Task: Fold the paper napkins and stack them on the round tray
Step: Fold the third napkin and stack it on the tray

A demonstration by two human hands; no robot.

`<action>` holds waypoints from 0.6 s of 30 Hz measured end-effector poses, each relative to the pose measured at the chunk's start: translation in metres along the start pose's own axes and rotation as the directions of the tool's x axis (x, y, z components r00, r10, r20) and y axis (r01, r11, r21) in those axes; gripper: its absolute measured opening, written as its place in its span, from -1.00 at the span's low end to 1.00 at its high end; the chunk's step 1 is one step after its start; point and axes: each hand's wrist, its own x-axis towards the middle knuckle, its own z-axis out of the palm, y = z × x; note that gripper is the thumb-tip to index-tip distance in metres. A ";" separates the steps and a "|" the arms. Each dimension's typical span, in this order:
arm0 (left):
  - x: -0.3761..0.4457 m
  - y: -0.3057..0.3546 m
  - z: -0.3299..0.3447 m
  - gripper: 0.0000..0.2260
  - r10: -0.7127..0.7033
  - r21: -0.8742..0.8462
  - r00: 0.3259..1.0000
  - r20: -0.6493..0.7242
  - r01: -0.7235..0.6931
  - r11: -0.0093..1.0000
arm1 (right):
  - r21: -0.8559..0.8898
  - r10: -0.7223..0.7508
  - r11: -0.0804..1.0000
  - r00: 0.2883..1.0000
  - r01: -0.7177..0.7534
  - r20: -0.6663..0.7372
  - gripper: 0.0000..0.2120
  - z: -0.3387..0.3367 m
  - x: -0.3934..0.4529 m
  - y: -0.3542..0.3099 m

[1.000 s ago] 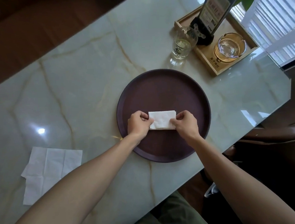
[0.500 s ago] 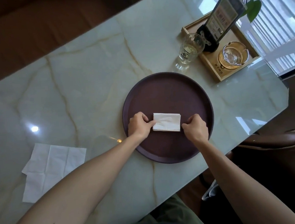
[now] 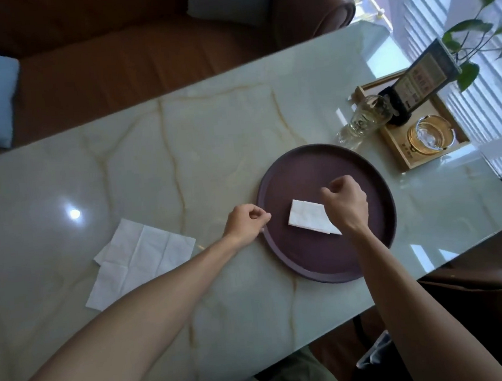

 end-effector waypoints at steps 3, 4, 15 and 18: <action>0.003 0.002 0.007 -0.80 0.019 0.060 0.999 0.044 -0.021 0.998 | 0.028 0.049 0.998 0.998 -0.050 0.031 -0.79 0.000 -0.003 0.022; 0.003 0.005 0.012 -0.75 0.016 0.073 0.997 0.069 -0.021 0.997 | 0.032 0.086 0.996 0.995 -0.087 0.044 -0.78 -0.001 -0.004 0.035; 0.023 0.040 0.066 -0.66 -0.030 0.184 0.985 0.169 -0.002 0.983 | 0.047 0.241 0.966 0.948 -0.256 0.207 -0.72 -0.011 0.014 0.103; 0.023 0.046 0.073 -0.79 0.007 0.189 0.984 0.177 -0.041 0.981 | 0.083 0.227 0.965 0.949 -0.250 0.219 -0.80 -0.009 0.018 0.101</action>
